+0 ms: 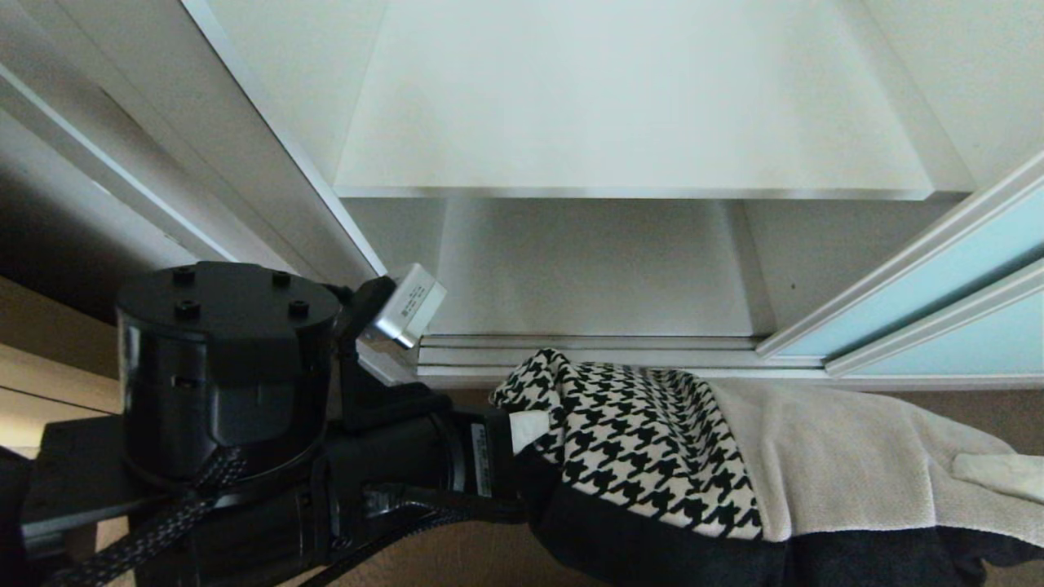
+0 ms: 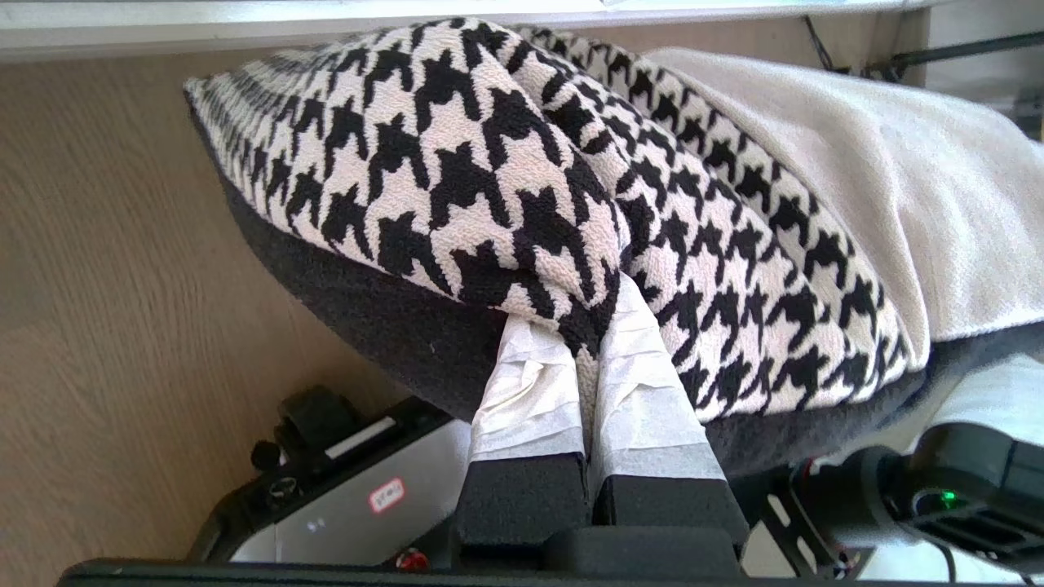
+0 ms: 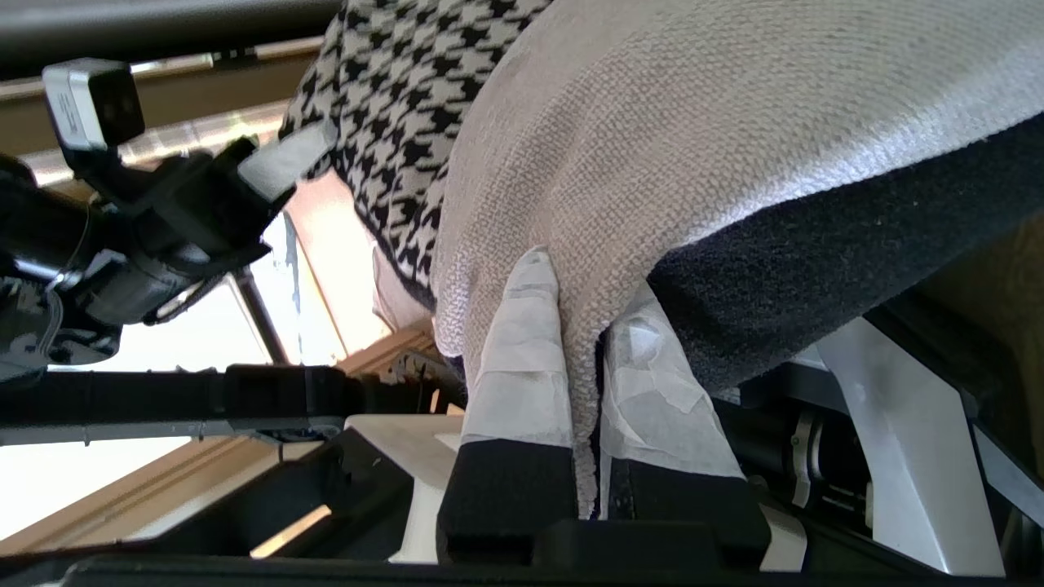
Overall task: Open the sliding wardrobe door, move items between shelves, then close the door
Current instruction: Place the pillow on the higher shelf
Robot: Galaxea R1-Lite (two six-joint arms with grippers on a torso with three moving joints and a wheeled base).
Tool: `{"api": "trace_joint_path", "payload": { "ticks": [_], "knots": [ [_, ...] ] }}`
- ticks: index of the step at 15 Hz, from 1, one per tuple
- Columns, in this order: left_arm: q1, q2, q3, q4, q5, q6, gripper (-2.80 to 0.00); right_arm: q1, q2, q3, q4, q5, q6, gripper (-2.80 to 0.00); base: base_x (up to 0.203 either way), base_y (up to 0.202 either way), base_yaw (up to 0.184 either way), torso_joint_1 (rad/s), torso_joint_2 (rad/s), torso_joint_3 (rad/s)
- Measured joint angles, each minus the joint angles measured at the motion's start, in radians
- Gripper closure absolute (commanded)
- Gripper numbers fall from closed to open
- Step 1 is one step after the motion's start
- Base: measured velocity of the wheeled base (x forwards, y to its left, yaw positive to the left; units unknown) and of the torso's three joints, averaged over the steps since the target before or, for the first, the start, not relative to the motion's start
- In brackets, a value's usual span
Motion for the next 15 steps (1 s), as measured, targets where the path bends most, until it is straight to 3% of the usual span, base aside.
{"api": "trace_joint_path", "payload": {
  "ticks": [6, 10, 15],
  "knots": [
    [-0.004, -0.006, 0.014, -0.020, 0.003, 0.003, 0.00, 0.012, -0.001, 0.001, 0.001, 0.000, 0.002, 0.00, -0.173, 0.000, 0.001, 0.002, 0.00, 0.005],
    [-0.003, -0.021, 0.026, -0.039, 0.015, 0.001, 0.00, 0.013, -0.016, 0.003, -0.006, 0.001, 0.060, 0.00, 0.000, 0.000, 0.000, 0.000, 0.00, 0.000],
    [-0.006, -0.032, 0.031, -0.034, 0.050, 0.001, 0.00, 0.018, -0.047, 0.001, -0.001, 0.002, 0.066, 0.00, 0.000, 0.000, 0.000, 0.000, 0.00, 0.000]
  ]
}}
